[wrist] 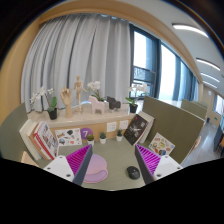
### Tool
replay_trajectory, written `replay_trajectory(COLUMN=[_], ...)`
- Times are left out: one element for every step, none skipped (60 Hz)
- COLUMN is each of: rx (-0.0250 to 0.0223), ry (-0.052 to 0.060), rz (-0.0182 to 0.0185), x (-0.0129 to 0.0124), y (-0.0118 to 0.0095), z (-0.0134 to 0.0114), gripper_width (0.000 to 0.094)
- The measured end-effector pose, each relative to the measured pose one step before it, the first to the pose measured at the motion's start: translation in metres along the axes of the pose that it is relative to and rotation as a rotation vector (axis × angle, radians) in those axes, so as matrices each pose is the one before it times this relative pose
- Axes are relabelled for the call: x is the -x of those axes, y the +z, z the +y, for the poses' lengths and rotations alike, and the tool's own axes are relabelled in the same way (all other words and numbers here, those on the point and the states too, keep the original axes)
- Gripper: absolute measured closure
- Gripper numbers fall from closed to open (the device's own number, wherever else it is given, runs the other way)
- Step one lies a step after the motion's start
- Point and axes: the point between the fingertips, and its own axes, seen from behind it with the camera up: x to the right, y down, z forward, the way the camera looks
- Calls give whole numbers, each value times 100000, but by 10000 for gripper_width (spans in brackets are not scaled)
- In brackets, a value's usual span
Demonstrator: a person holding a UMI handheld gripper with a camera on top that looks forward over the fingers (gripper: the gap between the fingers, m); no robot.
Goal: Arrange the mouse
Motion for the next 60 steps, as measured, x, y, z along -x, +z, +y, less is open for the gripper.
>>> replay_trajectory(rx=[436, 282, 399, 567, 796, 992, 1707, 478, 1197, 1265, 1440, 1512, 1458, 1280, 936, 600, 468, 527, 746, 992, 1214, 1128, 1126, 1251, 1286, 1092, 906, 840, 916, 1022, 1004, 982, 1071, 1075, 954, 829, 651, 521, 535, 475, 396, 267, -19, -210, -310, -117, 150, 222, 76, 26, 83, 84, 84, -42, -1003, -404, 37, 312, -221, 13], ry=[-119, -224, -279, -325, -432, -433, -213, -286, -282, -220, -194, -221, -245, -160, -139, -236, -486, -694, -905, -1166, -1349, -1316, -1231, -1049, -876, -744, -675, -730, -830, -896, -859, -835, -777, -707, -677, -650, -546, -344, -132, -50, 27, 117, 248, 401, 440, 443, 305, 138, 55, 18, 5, 2, 73, 162, 706, 571, 349, 161, 553, 544], rz=[299, 347, 332, 367, 466, 468, -127, 477, 131, -23, -163, -271, -336, -379, -247, -140, 51, 124, 110, 63, -73, -119, -106, -94, -193, -278, -548, -707, -766, -607, -307, -152, -131, -267, -354, -484, -546, -517, -492, -569, -923, -1184, -1164, -987, -971, -994, -1071, -1122, -1118, -997, -835, -829, -873, -1410, -1926, -1234, -796, -980, -1085, -591], x=[-73, -65, -36, -40, -95, -128, -630, 280, -97, -70, -55, -12, -74, -77, -161, -276, -290, -352, -353, -344, -395, -347, -343, -342, -347, -345, -271, -242, -243, -307, -376, -408, -403, -387, -363, -318, -315, -343, -327, -310, -190, -111, -129, -160, -171, -131, -87, -49, -72, -93, -129, -113, -69, 96, 221, 13, -119, -50, -8, -120], y=[44, 142, 256, 353, 315, 340, -915, 1622, 491, 433, 483, 502, 489, 485, 435, 490, 445, 480, 499, 537, 591, 580, 567, 610, 584, 582, 594, 572, 603, 578, 581, 580, 576, 566, 544, 539, 536, 511, 488, 485, 450, 416, 429, 381, 412, 423, 430, 408, 414, 428, 439, 429, 420, 330, 366, 370, 364, 349, 307, 311], z=[383, 539, 694, 807, 813, 913, -488, 2424, 1078, 1004, 1059, 1061, 1006, 952, 875, 838, 820, 844, 888, 909, 887, 909, 878, 860, 870, 757, 661, 642, 623, 632, 582, 556, 544, 512, 443, 373, 313, 265, 228, 185, 124, 52, 2, -85, -123, -68, -31, -47, -81, -112, -122, -114, -126, -218, -439, -278, -215, -206, -323, -261], gripper_width=[74, 75, 75, 76, 78, 76, 76, 76, 75, 74, 76, 75, 77, 75, 77, 78, 79, 80, 79, 80, 79, 79, 79, 79, 79, 78, 77, 76, 77, 75, 76, 78, 78, 78, 78, 76, 76, 74, 76, 74, 73, 74, 73, 75, 75, 74, 75, 75, 75, 77, 77, 76, 78, 77, 89, 101, 107, 103, 105, 105])
